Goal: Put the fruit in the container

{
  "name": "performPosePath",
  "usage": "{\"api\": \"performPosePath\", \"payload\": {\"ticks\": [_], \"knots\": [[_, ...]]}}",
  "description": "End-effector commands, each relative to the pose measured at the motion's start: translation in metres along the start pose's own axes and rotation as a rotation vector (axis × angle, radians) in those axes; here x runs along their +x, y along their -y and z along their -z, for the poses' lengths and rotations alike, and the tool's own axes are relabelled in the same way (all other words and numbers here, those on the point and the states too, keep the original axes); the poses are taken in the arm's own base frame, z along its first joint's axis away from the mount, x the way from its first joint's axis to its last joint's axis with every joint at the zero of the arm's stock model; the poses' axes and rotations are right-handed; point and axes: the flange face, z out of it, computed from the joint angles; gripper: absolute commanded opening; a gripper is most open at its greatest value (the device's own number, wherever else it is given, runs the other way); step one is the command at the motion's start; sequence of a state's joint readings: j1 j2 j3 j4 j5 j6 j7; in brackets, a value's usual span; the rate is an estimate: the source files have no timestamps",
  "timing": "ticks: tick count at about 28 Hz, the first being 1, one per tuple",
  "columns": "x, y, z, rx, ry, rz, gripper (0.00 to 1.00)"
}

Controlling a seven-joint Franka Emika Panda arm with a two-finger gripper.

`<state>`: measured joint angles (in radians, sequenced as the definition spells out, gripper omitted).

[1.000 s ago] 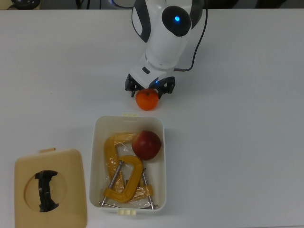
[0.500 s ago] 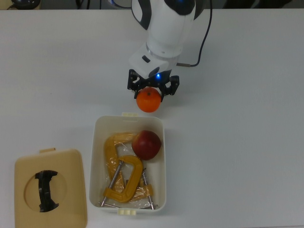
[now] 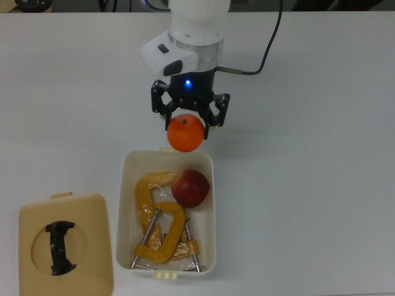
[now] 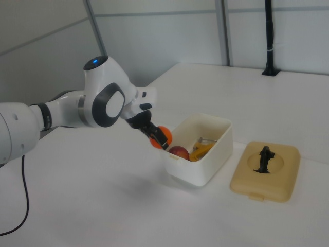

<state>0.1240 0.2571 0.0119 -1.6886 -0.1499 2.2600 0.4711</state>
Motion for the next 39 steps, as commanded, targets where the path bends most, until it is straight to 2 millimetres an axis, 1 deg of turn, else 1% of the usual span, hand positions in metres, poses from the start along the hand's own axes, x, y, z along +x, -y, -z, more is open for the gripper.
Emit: {"api": "performPosePath", "payload": {"ticks": [1, 4, 6, 7, 8, 9, 10, 11, 15, 20, 22, 23, 25, 28, 29, 33, 34, 39], "knots": [[0.029, -0.010, -0.011, 0.004, -0.039, -0.112, 0.00], [0.038, -0.013, -0.014, 0.015, -0.074, -0.127, 0.00], [0.040, -0.012, -0.018, 0.020, -0.094, -0.140, 0.00], [0.040, -0.012, -0.027, 0.010, -0.101, -0.146, 0.08], [0.039, -0.012, -0.035, -0.005, -0.101, -0.143, 0.25], [0.039, -0.012, -0.039, -0.017, -0.101, -0.144, 0.57], [0.038, -0.011, -0.045, -0.028, -0.100, -0.156, 0.93], [0.038, -0.012, -0.047, -0.038, -0.103, -0.174, 1.00], [0.038, -0.012, -0.048, -0.064, -0.122, -0.188, 1.00], [0.038, -0.011, -0.040, -0.065, -0.128, -0.178, 1.00], [0.037, -0.012, -0.041, -0.067, -0.121, -0.178, 1.00], [0.034, -0.012, -0.037, -0.069, -0.111, -0.169, 1.00], [0.027, -0.014, -0.039, -0.091, -0.065, -0.137, 1.00], [0.020, -0.017, -0.034, -0.114, 0.004, -0.063, 1.00], [0.015, -0.019, -0.029, -0.097, 0.057, -0.030, 1.00], [0.007, -0.022, -0.014, -0.057, 0.153, 0.075, 1.00], [0.004, -0.027, -0.008, -0.054, 0.202, 0.114, 1.00], [-0.005, -0.037, 0.006, -0.054, 0.291, 0.210, 1.00]]}}
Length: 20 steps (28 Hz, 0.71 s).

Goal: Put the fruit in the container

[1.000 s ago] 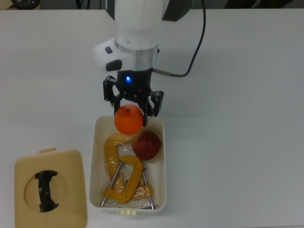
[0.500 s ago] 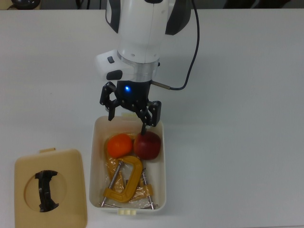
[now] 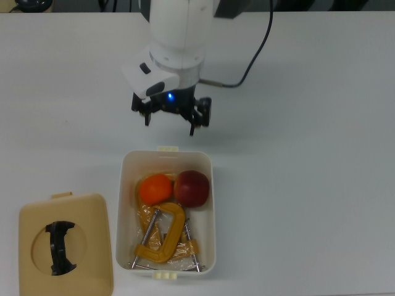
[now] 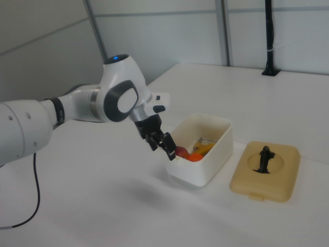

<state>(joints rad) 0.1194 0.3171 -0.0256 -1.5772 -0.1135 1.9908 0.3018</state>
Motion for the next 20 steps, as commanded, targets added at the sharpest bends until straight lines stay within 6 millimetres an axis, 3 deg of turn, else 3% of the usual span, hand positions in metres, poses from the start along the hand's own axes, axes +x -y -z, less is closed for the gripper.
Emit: {"api": "performPosePath", "payload": {"ticks": [1, 8, 13, 20], "knots": [[-0.021, -0.014, 0.020, 0.015, 0.106, 0.151, 1.00], [-0.028, -0.043, 0.046, 0.004, 0.184, 0.231, 1.00], [-0.035, -0.071, 0.075, 0.004, 0.187, 0.235, 1.00], [-0.044, -0.097, 0.092, 0.007, 0.201, 0.252, 1.00]]}}
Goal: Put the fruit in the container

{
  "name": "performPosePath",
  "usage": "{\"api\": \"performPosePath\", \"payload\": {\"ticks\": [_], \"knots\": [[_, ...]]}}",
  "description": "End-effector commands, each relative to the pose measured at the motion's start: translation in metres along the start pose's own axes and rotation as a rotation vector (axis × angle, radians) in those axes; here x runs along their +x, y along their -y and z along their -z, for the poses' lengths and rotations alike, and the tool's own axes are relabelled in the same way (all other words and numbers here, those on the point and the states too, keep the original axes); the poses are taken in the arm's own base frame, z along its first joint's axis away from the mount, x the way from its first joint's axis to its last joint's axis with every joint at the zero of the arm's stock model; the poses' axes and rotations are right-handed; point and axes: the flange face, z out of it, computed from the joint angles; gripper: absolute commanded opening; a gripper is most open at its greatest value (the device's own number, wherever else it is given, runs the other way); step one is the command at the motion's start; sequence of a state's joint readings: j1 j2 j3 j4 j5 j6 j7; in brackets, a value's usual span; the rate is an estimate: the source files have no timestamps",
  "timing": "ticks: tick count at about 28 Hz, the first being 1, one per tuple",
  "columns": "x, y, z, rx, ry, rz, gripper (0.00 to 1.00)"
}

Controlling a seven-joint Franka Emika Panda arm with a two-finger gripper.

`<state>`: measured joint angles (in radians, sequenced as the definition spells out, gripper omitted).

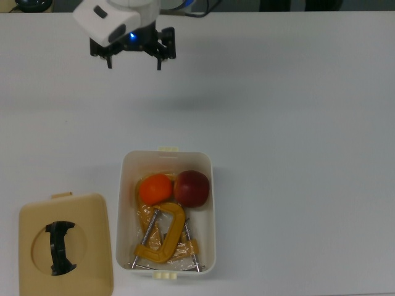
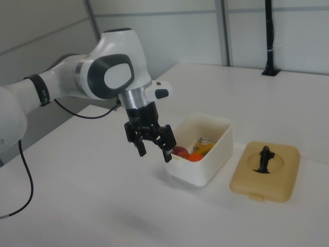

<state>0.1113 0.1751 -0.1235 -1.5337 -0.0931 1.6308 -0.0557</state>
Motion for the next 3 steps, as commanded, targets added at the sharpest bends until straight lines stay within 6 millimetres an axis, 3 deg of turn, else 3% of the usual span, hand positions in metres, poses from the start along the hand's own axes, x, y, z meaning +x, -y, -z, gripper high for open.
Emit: {"api": "performPosePath", "payload": {"ticks": [1, 3], "knots": [[-0.0165, -0.0145, 0.0124, 0.029, 0.010, 0.025, 1.00], [-0.0212, -0.0229, 0.0166, 0.030, 0.002, 0.015, 1.00]]}}
